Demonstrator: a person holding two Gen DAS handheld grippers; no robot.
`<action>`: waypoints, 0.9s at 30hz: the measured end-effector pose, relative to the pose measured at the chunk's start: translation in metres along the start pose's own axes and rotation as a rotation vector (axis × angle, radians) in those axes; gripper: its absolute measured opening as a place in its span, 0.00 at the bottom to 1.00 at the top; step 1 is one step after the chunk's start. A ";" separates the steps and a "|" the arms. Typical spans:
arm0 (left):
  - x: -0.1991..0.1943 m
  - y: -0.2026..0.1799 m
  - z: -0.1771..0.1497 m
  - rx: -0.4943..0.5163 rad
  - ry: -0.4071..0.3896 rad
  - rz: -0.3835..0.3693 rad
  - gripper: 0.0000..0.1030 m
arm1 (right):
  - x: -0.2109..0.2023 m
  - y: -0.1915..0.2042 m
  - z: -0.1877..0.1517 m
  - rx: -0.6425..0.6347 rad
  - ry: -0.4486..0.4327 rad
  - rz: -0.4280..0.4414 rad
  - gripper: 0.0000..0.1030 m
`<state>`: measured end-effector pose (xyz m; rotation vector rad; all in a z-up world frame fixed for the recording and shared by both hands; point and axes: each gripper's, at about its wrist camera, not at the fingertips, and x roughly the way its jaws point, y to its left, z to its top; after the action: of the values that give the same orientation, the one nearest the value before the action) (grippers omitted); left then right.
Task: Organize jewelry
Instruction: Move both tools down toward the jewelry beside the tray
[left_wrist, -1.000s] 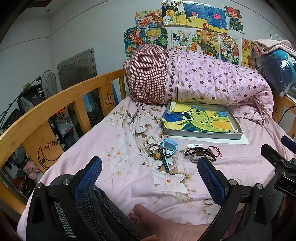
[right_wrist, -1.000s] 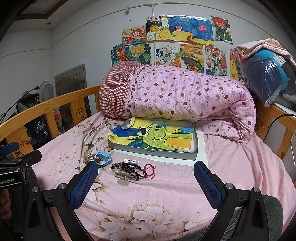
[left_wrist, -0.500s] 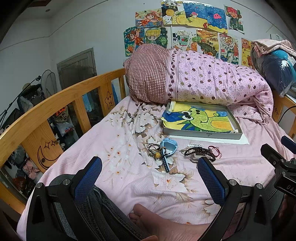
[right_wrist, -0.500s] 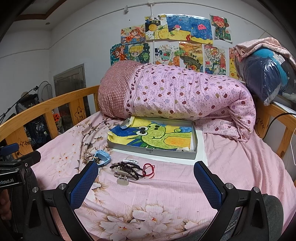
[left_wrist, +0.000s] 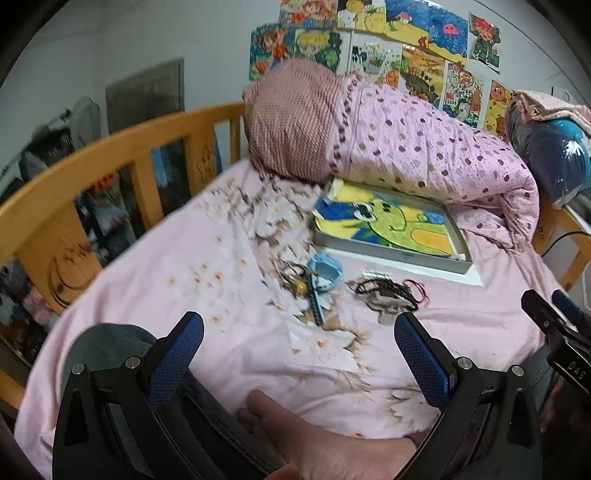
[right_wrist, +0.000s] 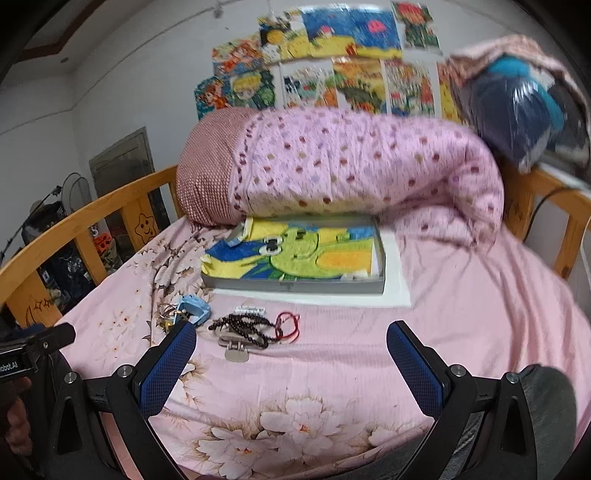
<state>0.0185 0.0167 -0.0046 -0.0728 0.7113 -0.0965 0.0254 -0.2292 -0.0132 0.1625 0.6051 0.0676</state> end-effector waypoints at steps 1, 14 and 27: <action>0.002 0.002 0.001 -0.013 0.018 -0.016 0.98 | 0.005 -0.006 0.000 0.032 0.026 0.013 1.00; 0.064 0.013 0.026 -0.108 0.281 -0.224 0.98 | 0.082 -0.059 0.016 0.181 0.277 0.149 1.00; 0.161 0.017 0.033 -0.069 0.507 -0.168 0.65 | 0.178 -0.036 0.040 -0.029 0.405 0.329 1.00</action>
<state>0.1626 0.0167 -0.0853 -0.1776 1.2150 -0.2569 0.1951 -0.2501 -0.0868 0.2211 0.9767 0.4349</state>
